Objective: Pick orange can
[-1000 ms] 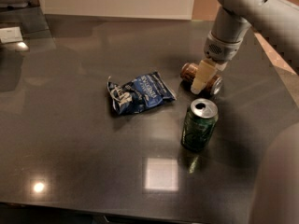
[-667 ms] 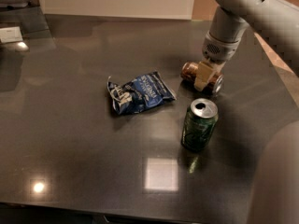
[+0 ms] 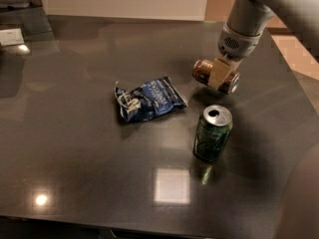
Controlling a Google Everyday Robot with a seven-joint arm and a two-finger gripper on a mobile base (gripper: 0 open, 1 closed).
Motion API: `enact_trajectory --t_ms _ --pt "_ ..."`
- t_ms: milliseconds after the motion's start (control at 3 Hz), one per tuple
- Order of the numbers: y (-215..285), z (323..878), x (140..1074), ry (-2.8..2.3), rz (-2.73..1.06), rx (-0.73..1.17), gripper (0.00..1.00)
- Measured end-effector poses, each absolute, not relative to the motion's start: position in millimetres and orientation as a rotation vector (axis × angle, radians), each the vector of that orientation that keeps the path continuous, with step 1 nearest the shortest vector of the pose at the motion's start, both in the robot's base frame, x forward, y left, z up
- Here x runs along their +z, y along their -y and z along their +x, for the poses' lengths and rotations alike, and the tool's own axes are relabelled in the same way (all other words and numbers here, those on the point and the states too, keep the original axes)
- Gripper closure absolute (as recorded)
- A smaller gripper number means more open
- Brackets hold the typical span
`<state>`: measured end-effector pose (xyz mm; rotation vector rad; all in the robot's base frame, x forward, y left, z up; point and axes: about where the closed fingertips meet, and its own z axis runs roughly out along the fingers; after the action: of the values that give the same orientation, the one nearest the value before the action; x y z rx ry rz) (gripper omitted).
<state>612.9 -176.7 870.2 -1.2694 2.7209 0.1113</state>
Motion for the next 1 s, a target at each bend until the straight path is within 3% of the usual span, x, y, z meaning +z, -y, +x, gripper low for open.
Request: enact_trajectory --t_ms 333,1000 --pt "170.2 603.3 897.9 -2.671 -1.322 0.110 1.00" --pt "147.6 594.0 962.8 -2.510 -1.449 0.078 1.00"
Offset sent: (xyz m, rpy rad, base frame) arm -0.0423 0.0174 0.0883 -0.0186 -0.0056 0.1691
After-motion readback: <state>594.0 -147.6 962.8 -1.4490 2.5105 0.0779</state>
